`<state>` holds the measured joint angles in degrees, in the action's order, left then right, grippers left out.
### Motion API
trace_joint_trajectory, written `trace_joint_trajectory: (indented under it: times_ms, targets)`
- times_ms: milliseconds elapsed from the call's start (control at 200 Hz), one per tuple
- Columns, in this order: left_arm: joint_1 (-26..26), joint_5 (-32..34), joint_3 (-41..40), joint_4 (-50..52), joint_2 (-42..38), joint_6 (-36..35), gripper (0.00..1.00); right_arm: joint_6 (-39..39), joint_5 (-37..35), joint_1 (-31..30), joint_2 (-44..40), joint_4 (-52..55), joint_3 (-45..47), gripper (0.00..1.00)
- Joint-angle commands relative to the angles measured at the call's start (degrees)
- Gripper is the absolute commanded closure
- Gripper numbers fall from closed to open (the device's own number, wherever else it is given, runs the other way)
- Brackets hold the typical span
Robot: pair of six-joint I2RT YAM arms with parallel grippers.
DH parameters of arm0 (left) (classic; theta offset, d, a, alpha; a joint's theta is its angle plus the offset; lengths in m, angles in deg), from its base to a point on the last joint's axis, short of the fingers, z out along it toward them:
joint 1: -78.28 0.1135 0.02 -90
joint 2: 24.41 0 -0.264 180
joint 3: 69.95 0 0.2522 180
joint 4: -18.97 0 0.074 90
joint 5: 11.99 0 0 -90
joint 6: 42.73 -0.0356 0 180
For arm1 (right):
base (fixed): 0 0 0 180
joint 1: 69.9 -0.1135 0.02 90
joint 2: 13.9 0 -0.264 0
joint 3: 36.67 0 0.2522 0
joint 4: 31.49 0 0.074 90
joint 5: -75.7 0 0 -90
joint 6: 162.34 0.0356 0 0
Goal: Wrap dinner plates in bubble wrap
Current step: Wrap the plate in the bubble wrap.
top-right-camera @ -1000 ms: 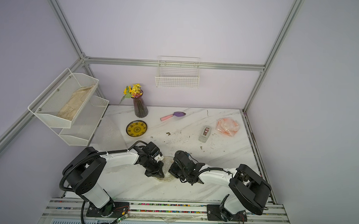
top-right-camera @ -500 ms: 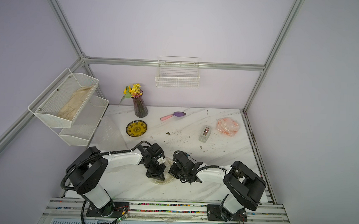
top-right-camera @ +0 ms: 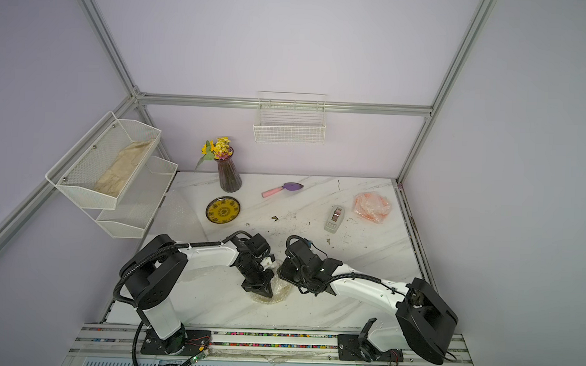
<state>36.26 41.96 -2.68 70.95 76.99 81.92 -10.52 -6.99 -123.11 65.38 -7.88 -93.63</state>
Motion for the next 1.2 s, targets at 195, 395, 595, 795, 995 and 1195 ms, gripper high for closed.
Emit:
trace_joint_trajectory:
  times_ms: [195, 395, 595, 795, 995, 1195]
  targets:
    - [-1.3, 10.2, -4.7, 3.7, 4.8, 0.2, 1.0, -2.7, 0.6, 1.0, 7.1, 2.3, -2.6, 0.86]
    - [-1.1, 11.2, -6.2, 3.5, 3.7, 1.8, 1.0, -0.3, -6.2, 1.0, -0.1, 11.8, 3.2, 1.0]
    - [-1.0, 10.7, -6.8, 2.7, 3.7, 2.4, 1.0, -2.5, -4.1, 1.9, 5.0, 12.2, 4.7, 1.0]
    - [-1.0, 10.3, -7.1, 2.2, 4.4, 2.4, 1.0, -6.9, -10.1, 2.4, 0.4, 29.5, -2.9, 0.95]
    - [-1.0, 9.9, -6.5, 2.1, 4.7, 2.1, 1.0, -12.7, -7.7, 1.8, 0.8, 32.9, -16.2, 0.94]
    - [-1.0, 9.9, -6.5, 2.2, 4.8, 2.4, 1.0, -4.8, 4.9, 1.7, 2.6, 17.3, -11.2, 1.0]
